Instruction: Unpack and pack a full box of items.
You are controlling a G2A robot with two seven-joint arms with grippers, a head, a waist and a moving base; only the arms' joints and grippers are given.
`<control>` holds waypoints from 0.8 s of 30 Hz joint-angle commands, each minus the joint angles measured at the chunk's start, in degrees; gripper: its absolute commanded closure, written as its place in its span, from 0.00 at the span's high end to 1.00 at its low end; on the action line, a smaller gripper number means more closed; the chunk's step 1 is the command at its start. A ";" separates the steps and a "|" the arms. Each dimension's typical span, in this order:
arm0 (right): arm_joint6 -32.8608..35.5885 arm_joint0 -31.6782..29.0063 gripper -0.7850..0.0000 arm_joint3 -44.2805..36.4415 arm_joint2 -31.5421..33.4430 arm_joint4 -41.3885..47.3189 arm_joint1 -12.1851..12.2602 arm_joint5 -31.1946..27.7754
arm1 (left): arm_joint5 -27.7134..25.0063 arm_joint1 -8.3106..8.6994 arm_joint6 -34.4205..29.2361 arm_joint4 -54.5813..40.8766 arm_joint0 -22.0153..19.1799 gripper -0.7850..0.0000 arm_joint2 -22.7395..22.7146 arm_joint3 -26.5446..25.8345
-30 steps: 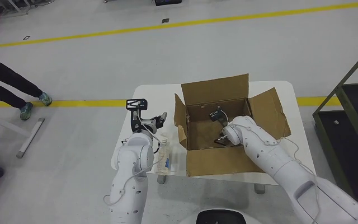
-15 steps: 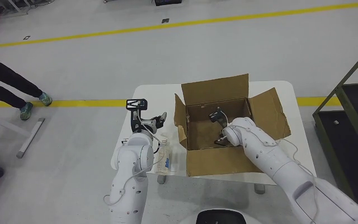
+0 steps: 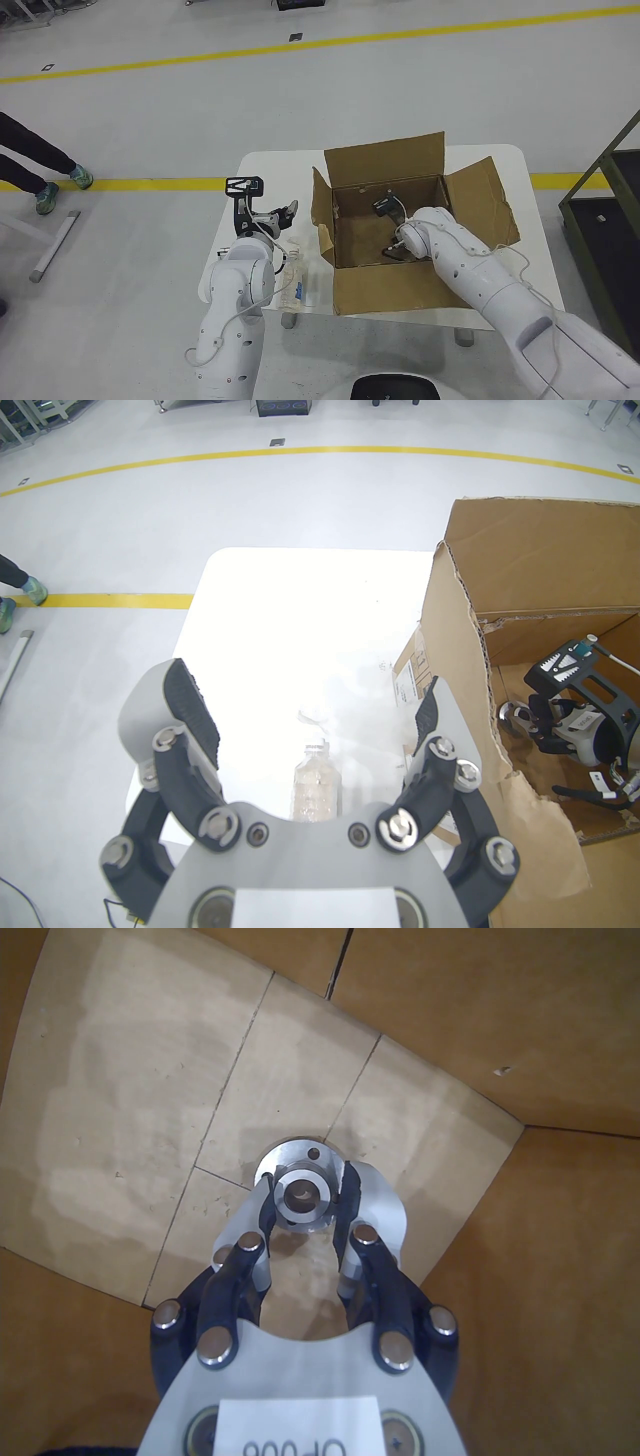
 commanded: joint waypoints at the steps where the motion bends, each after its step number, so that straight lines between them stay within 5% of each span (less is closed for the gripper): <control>1: -0.21 0.23 0.22 0.73 -0.09 0.10 -0.23 -0.16 | 0.00 0.00 0.00 0.00 0.00 1.00 0.00 0.00; 3: -0.39 0.51 0.01 1.37 -0.15 0.22 -0.47 -0.27 | 0.00 0.00 0.00 0.00 0.00 1.00 0.00 0.00; 4: -0.50 0.63 0.00 1.67 -0.18 0.24 -0.58 -0.32 | 0.00 0.00 0.00 0.00 0.00 1.00 0.00 0.00; 16: -3.23 1.62 0.00 -0.46 1.69 -0.56 -0.31 0.46 | 0.00 0.00 0.00 0.00 0.00 1.00 0.00 0.00; 24: -1.75 -4.60 0.00 -17.57 10.03 -0.07 3.82 -3.27 | 0.00 0.00 0.00 0.00 0.00 1.00 0.00 0.00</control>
